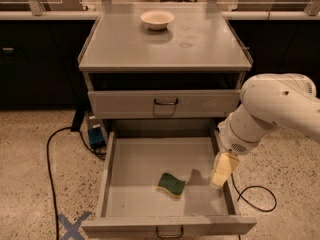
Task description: Pick sponge from middle drawer and place on counter
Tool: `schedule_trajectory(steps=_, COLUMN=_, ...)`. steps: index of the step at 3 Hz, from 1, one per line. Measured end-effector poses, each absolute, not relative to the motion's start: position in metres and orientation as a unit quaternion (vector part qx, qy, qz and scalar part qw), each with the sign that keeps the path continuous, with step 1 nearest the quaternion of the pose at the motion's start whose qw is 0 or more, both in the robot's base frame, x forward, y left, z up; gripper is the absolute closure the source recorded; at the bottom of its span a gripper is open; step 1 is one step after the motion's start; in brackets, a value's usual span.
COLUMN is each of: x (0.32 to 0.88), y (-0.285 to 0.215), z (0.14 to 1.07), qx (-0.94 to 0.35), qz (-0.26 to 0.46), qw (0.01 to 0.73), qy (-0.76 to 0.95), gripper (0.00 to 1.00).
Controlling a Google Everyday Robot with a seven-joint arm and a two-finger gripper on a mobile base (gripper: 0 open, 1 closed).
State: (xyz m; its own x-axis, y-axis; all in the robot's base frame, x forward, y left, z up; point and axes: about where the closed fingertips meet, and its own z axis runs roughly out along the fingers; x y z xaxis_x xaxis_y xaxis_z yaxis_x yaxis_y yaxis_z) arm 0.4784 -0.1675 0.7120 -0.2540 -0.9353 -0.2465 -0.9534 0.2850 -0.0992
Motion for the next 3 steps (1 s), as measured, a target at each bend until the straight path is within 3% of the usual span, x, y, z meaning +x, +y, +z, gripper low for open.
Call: schedule_trajectory(steps=3, x=0.513, y=-0.133, z=0.668, qx=-0.591, qz=0.069, qw=0.157, qy=0.789, gripper=0.00)
